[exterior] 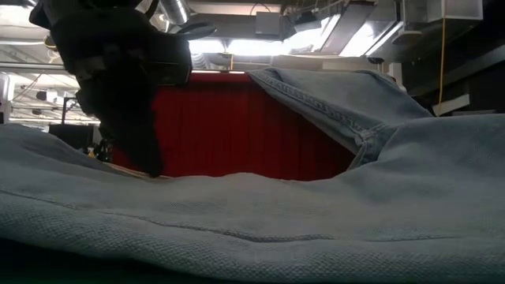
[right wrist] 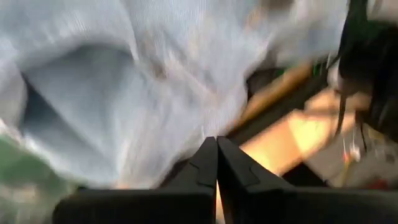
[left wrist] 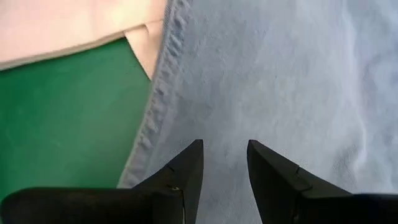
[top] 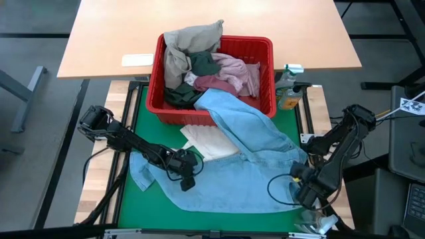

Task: Fold laundry
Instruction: Fold the blue jeans

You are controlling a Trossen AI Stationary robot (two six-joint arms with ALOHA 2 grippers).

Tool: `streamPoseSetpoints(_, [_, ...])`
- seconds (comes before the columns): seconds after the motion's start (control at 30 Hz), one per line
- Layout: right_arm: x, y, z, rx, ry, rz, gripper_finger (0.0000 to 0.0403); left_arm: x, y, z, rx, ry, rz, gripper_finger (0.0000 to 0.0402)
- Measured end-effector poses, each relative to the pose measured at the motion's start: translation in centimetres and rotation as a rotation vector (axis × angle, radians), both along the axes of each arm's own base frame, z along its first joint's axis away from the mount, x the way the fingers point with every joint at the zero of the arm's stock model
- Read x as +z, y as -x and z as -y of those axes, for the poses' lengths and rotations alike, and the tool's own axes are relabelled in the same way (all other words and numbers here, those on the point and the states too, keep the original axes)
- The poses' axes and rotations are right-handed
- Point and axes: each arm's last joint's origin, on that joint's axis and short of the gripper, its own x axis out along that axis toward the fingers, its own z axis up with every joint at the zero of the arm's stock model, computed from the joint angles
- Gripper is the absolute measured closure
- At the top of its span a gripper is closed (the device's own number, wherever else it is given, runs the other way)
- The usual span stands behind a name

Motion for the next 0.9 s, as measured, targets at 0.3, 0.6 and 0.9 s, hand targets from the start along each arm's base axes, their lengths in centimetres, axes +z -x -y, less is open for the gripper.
streamPoseSetpoints(0.3, [-2.4, -1.8, 1.4, 0.053, 0.011, 0.095, 0.0402, 0.1, -0.2, 0.0, 0.009, -0.006, 0.029, 0.0283])
streamPoseSetpoints(0.6, [-4.4, -3.6, 4.3, 0.068, 0.036, 0.07, 0.0402, 0.1, -0.2, 0.0, 0.009, -0.006, 0.029, 0.0283])
streamPoseSetpoints(0.9, [-6.5, -1.9, 6.6, -0.056, 0.108, -0.129, 0.0402, 0.1, -0.2, 0.0, 0.01, -0.006, 0.029, 0.0283])
